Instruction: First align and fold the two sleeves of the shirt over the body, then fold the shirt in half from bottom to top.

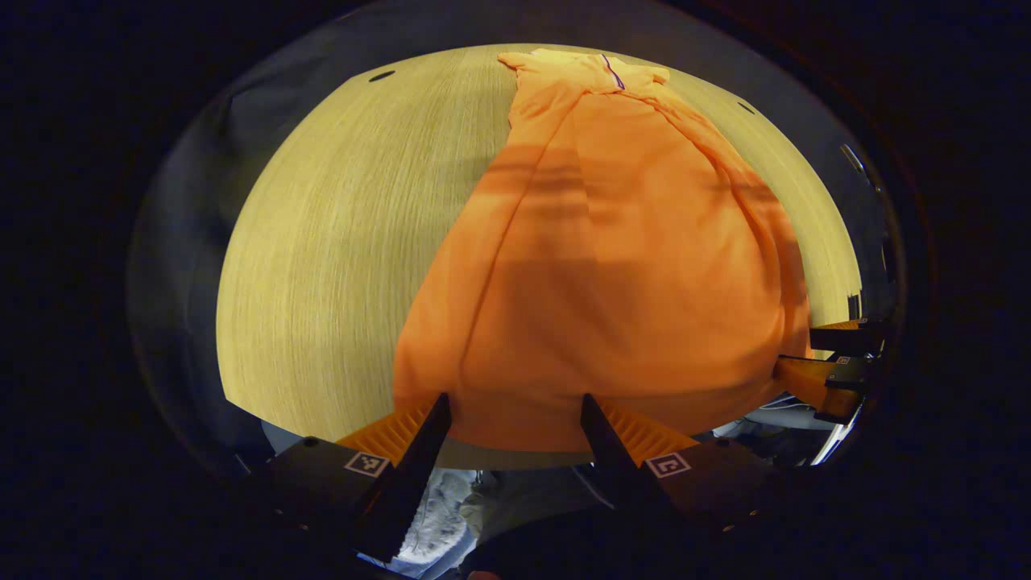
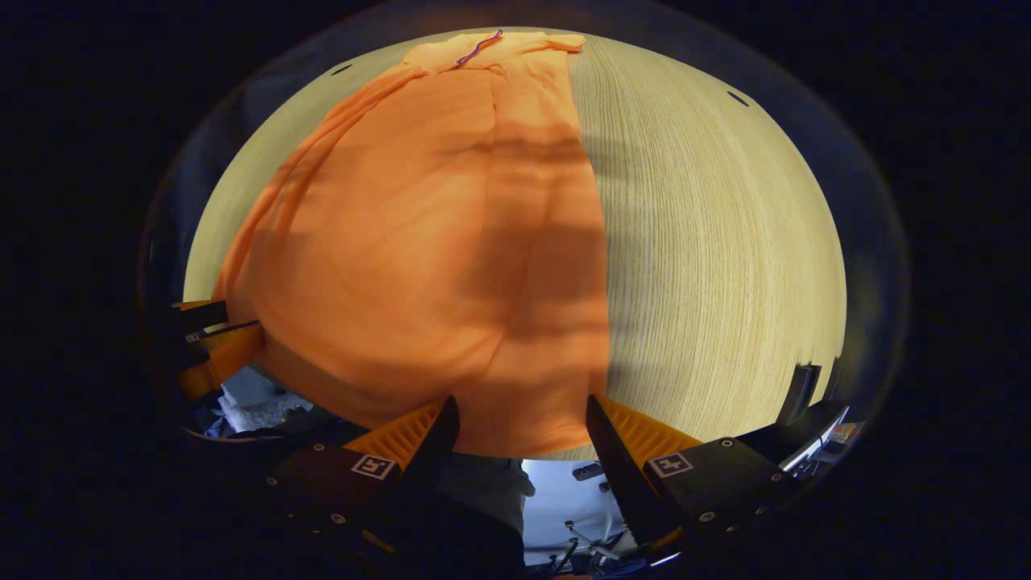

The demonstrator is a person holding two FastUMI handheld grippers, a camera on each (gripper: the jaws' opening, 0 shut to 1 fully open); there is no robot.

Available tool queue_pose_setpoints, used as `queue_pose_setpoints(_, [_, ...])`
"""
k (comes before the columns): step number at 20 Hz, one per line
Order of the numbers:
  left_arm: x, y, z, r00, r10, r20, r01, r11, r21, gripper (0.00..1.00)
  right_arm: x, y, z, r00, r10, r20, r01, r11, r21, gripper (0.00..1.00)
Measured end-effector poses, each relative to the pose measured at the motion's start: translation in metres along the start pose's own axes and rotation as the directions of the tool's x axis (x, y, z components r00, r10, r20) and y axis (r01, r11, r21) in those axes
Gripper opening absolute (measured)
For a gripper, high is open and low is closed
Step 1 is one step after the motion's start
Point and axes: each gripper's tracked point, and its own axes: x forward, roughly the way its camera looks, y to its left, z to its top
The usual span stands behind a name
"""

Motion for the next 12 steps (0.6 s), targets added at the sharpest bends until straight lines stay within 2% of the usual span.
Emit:
queue_pose_setpoints(7, [-0.001, -0.001, -0.002, 1.000, -0.002, -0.026, 0.002, 1.000, -0.007, 0.98, 0.001, 0.003, 0.000, 0.999, 0.007, -0.038, -0.006, 1.000, 0.003, 0.98])
queue_pose_setpoints(8, [-0.001, -0.001, 0.001, 1.000, -0.001, -0.022, 0.000, 1.000, -0.007, 0.98, 0.002, 0.006, -0.002, 0.999, 0.016, -0.041, -0.016, 1.000, 0.012, 0.92])
queue_pose_setpoints(10, [0.000, -0.002, 0.008, 1.000, -0.005, 0.013, 0.005, 1.000, -0.017, 0.54, 0.001, 0.008, 0.000, 1.000, 0.026, -0.008, -0.026, 1.000, -0.003, 0.72])
queue_pose_setpoints(12, [-0.002, -0.004, 0.010, 0.999, -0.027, 0.021, 0.026, 1.000, 0.002, 0.10, -0.001, 0.011, 0.002, 0.998, 0.047, 0.038, -0.047, 0.999, 0.004, 0.37])
